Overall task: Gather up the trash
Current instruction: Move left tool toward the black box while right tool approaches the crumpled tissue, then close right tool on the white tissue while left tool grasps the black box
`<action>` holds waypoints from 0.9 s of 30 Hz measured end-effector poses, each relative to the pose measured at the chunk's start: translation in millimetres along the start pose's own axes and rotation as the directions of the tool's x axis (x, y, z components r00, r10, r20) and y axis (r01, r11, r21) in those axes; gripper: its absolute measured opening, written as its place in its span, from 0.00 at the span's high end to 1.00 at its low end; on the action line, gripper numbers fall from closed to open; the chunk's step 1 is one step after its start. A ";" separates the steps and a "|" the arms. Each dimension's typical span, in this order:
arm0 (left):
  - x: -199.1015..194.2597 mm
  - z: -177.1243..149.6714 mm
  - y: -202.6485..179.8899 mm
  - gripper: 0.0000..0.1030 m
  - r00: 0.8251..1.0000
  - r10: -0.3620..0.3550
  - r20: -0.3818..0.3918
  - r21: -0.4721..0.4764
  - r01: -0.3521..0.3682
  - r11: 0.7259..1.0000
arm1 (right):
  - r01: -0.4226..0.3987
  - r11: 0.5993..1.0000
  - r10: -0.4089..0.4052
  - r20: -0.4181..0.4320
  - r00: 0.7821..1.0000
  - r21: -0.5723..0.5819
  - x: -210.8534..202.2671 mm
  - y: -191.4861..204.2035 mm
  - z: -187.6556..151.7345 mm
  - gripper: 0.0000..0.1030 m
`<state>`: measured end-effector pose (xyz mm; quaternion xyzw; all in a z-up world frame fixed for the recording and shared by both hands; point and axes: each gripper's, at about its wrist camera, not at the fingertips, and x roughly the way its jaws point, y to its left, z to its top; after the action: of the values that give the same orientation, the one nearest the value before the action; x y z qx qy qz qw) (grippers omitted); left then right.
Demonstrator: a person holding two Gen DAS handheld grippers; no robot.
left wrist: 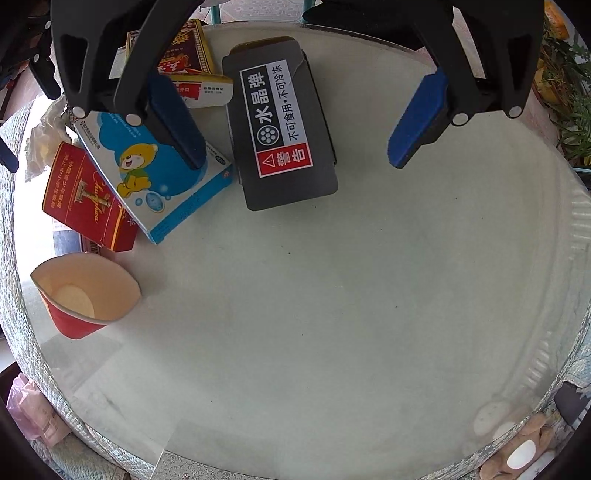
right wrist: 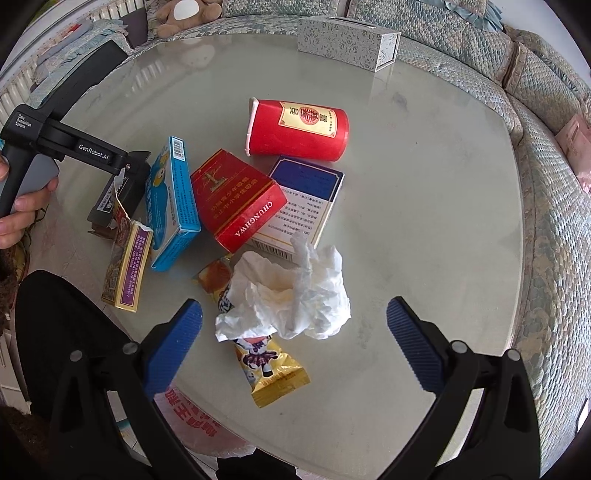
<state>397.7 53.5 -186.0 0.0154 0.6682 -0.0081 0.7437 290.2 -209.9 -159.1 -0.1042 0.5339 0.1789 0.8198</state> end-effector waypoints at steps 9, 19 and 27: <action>6.6 -1.7 -0.3 0.13 1.000 -0.025 -0.013 -0.011 0.025 1.000 | -0.017 0.999 0.017 0.000 1.000 0.039 10.4 -7.3 1.1 0.06; 22.5 0.0 19.4 0.13 0.999 -0.030 -0.025 -0.027 0.030 0.999 | -0.017 0.998 0.017 -0.004 1.000 0.064 16.6 -11.7 6.6 0.31; 37.2 10.3 28.7 0.22 0.999 -0.010 -0.036 -0.032 0.009 0.999 | -0.001 0.998 0.000 0.013 1.000 0.065 16.3 -14.8 9.6 0.53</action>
<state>412.8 82.2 -221.6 0.0004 0.6818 -0.0009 0.7315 310.2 -217.0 -170.4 -0.0761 0.5341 0.1623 0.8262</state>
